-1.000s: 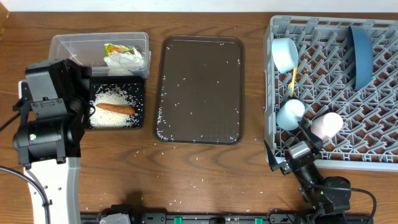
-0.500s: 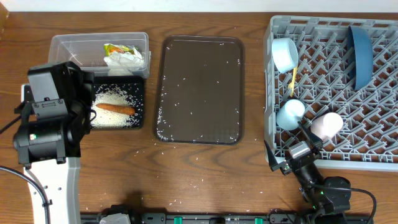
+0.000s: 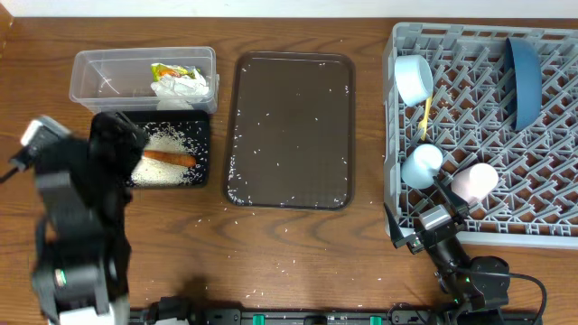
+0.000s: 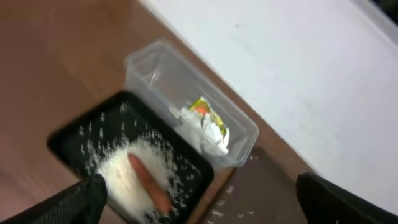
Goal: Sort waste into correct bins and load items into the dishwasher rack
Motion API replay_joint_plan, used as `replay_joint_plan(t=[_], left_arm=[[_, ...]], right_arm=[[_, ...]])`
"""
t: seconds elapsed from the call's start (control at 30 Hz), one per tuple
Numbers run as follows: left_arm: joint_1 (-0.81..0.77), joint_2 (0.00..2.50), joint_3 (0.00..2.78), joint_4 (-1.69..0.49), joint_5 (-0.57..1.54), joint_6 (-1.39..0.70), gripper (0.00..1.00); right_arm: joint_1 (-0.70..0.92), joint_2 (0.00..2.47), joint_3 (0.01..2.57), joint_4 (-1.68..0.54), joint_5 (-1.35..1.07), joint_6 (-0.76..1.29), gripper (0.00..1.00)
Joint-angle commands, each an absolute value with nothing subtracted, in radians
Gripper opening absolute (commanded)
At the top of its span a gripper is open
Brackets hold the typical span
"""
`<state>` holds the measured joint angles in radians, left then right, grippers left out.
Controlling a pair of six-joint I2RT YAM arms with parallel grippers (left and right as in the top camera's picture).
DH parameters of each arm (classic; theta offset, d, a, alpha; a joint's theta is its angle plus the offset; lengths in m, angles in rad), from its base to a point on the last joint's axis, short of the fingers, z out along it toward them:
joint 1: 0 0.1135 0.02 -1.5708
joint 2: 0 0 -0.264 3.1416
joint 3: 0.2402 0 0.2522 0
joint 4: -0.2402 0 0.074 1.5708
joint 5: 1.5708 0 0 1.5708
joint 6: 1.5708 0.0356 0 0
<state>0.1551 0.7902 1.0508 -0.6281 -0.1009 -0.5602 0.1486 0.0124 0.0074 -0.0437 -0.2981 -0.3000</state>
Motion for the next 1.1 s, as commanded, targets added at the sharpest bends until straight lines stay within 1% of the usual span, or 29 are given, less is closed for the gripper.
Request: replay_joint_plan(t=[0.0,0.23,0.4,0.77,1.07], left_arm=[[0.146,0.641,0.861,-0.541,-0.043,-0.213,0.99],[0.144,0.33,0.432,-0.243,0.036,-0.186,0.99],[0.12,0.171,0.227,-0.133,0.068,-0.149,0.99],[0.067,0.002,0.062,-0.114,0.066,-0.078,0.99],[0.064,0.002,0.024,-0.109,0.064,-0.08,0.99]], right_arm=[[0.157,0.006,0.006,-0.049,-0.295,-0.308,0.99],[0.157,0.006,0.006,-0.049,-0.295,-0.308,0.99],[0.157,0.006,0.006,-0.049,-0.295,-0.308,0.99],[0.157,0.006,0.006,-0.049,-0.295,-0.308,0.99],[0.157,0.006,0.006,-0.049,-0.295,-0.308,0.99]])
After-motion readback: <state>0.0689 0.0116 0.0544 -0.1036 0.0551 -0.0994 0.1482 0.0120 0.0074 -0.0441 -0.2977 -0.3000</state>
